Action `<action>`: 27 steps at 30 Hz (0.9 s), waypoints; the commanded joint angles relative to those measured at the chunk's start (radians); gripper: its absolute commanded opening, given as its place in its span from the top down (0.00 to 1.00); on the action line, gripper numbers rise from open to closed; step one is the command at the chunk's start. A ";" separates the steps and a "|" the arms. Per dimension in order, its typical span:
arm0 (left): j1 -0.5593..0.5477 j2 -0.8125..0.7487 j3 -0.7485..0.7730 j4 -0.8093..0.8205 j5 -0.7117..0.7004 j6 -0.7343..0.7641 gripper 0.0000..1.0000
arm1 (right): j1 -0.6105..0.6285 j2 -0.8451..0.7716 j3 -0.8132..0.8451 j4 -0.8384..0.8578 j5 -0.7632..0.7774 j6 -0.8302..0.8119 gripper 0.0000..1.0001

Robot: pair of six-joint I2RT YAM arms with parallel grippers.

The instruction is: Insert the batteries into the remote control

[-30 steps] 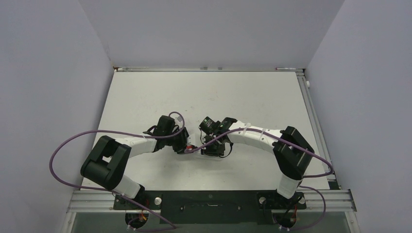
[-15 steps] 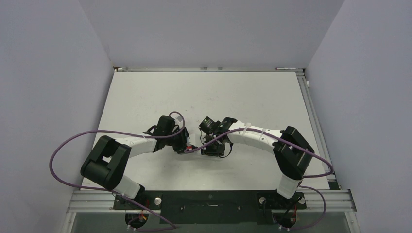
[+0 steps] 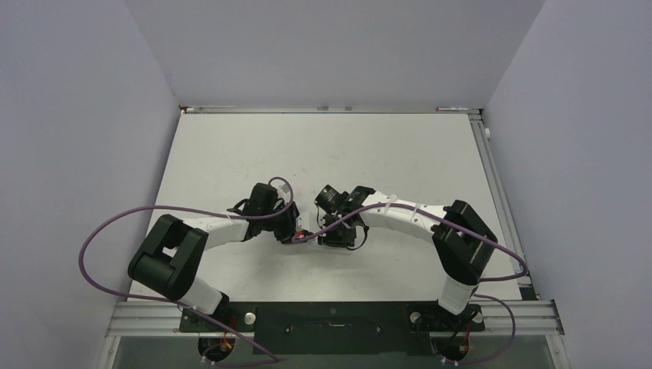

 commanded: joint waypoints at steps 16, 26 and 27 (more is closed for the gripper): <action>-0.012 0.022 0.014 0.052 0.021 0.013 0.66 | -0.002 -0.044 -0.016 0.010 0.006 0.010 0.92; -0.036 0.045 0.023 0.053 0.027 0.019 0.66 | -0.003 -0.002 0.021 0.007 0.005 0.020 0.92; -0.038 0.048 0.024 0.053 0.028 0.020 0.66 | -0.004 0.003 0.025 0.007 0.005 0.019 0.91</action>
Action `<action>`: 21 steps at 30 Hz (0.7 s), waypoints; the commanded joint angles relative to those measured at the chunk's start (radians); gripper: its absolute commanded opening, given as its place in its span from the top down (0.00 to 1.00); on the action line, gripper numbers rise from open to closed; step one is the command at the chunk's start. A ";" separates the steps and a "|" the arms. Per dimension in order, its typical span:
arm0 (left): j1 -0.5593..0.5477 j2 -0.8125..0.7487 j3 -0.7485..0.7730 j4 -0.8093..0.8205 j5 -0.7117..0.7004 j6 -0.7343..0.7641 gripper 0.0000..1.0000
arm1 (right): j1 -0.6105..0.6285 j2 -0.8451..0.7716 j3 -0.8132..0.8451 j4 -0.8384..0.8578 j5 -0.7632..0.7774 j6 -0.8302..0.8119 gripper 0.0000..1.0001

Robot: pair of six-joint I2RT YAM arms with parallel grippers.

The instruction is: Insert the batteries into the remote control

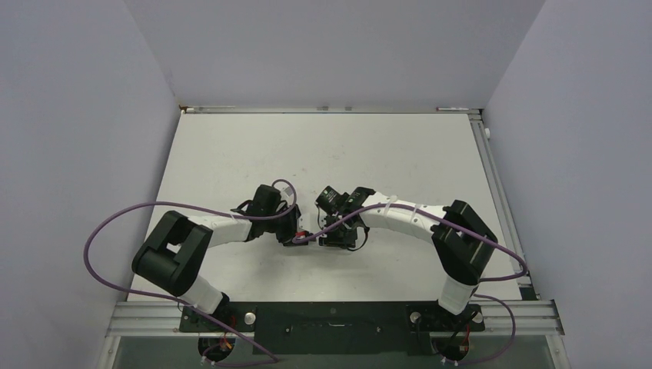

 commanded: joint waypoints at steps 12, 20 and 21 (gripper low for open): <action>-0.030 0.035 0.035 0.034 0.021 0.026 0.67 | -0.003 0.036 0.060 0.002 -0.014 0.003 0.92; -0.030 0.039 0.034 0.034 0.024 0.028 0.67 | -0.003 0.047 0.068 0.000 -0.025 0.012 0.76; -0.030 0.039 0.035 0.034 0.024 0.027 0.67 | -0.004 0.047 0.069 -0.001 -0.027 0.012 0.74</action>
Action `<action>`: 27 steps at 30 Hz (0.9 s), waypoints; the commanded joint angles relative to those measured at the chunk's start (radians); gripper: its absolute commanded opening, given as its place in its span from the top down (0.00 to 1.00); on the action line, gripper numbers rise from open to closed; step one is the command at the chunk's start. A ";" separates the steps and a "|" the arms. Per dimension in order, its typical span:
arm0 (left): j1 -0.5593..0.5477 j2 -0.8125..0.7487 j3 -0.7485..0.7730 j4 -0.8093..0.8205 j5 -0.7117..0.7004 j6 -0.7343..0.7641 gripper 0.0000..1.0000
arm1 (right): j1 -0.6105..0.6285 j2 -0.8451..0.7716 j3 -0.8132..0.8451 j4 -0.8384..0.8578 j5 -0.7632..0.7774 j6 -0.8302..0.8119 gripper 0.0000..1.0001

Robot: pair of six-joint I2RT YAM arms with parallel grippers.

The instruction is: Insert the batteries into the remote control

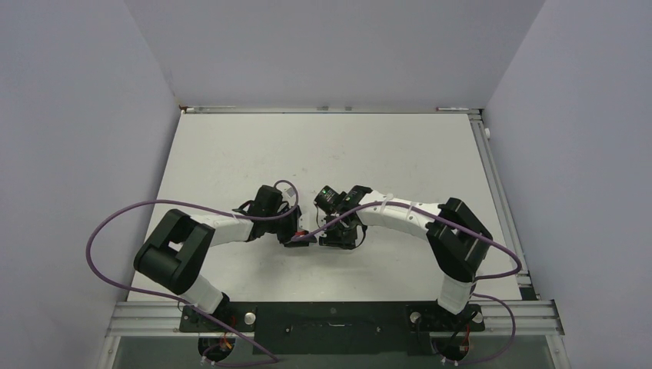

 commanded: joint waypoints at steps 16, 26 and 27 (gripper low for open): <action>-0.016 0.017 0.032 0.017 0.013 0.019 0.66 | -0.013 -0.032 0.065 0.032 -0.040 0.041 0.56; -0.016 0.025 0.034 0.011 0.011 0.018 0.63 | -0.058 -0.220 -0.064 0.138 -0.082 0.222 0.91; -0.016 0.026 0.034 0.012 0.012 0.019 0.63 | -0.059 -0.224 -0.082 0.150 -0.083 0.234 0.92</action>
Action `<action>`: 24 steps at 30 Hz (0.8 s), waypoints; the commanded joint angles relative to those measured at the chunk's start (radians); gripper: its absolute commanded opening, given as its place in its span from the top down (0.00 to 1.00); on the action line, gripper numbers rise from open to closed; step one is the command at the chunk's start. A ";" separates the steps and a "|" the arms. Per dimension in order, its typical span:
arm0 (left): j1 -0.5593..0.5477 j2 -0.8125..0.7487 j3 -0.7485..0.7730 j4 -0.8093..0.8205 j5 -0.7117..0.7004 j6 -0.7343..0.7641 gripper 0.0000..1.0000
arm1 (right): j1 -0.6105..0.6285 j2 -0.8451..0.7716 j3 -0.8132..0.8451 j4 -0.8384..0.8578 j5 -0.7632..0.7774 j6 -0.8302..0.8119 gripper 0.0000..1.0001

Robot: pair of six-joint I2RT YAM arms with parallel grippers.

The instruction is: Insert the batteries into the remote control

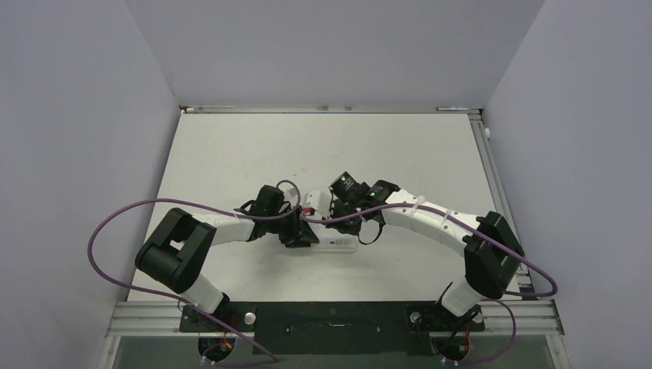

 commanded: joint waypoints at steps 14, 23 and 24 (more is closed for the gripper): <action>-0.006 0.011 0.027 0.001 -0.007 0.022 0.63 | -0.011 0.057 -0.183 0.202 -0.032 0.165 0.92; -0.006 -0.046 0.072 -0.097 -0.012 0.035 0.53 | -0.045 -0.136 -0.100 0.156 0.140 0.247 0.83; -0.005 -0.065 0.084 -0.125 -0.019 0.042 0.51 | -0.046 -0.166 -0.092 0.165 0.177 0.281 0.78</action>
